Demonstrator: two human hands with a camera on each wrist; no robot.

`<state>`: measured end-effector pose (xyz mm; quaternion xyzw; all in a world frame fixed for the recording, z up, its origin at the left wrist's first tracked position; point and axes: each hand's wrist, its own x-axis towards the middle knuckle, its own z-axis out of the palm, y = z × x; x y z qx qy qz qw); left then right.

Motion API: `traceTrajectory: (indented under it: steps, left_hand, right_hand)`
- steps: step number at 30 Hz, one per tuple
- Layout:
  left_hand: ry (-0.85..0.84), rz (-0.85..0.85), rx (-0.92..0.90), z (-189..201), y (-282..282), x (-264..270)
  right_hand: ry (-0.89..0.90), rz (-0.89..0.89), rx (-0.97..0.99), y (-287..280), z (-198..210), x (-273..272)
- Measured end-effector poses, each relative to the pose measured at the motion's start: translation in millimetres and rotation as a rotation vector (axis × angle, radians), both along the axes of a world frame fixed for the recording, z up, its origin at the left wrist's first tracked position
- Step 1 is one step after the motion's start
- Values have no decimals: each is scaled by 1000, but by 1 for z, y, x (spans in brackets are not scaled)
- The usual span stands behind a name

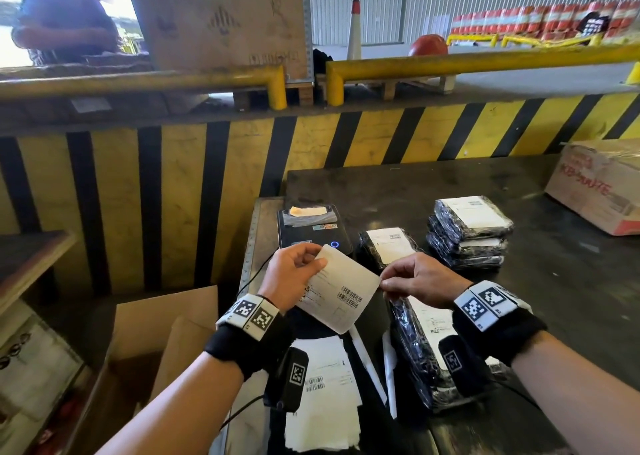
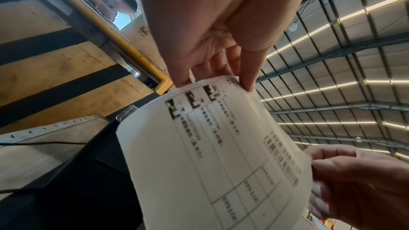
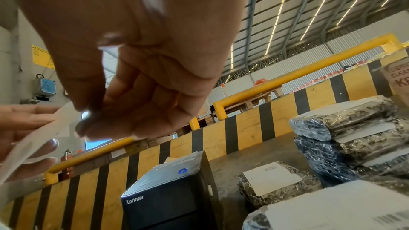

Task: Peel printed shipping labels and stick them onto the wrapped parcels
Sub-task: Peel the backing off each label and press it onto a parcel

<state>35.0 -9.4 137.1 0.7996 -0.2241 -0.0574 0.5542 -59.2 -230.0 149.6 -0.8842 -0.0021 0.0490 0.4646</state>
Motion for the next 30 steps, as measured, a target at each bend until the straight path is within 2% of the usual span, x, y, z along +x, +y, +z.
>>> traceTrajectory:
  steps: [15,27,30]
  left_hand:
    - [2,1,18,-1,1,5]
    - [-50,48,139,-6,0,15]
    - [-138,88,212,-5,-2,12]
  right_hand:
    - [-8,48,-4,5,12,3]
    - [-39,10,204,17,17,13]
    - [-72,-17,231,20,17,17]
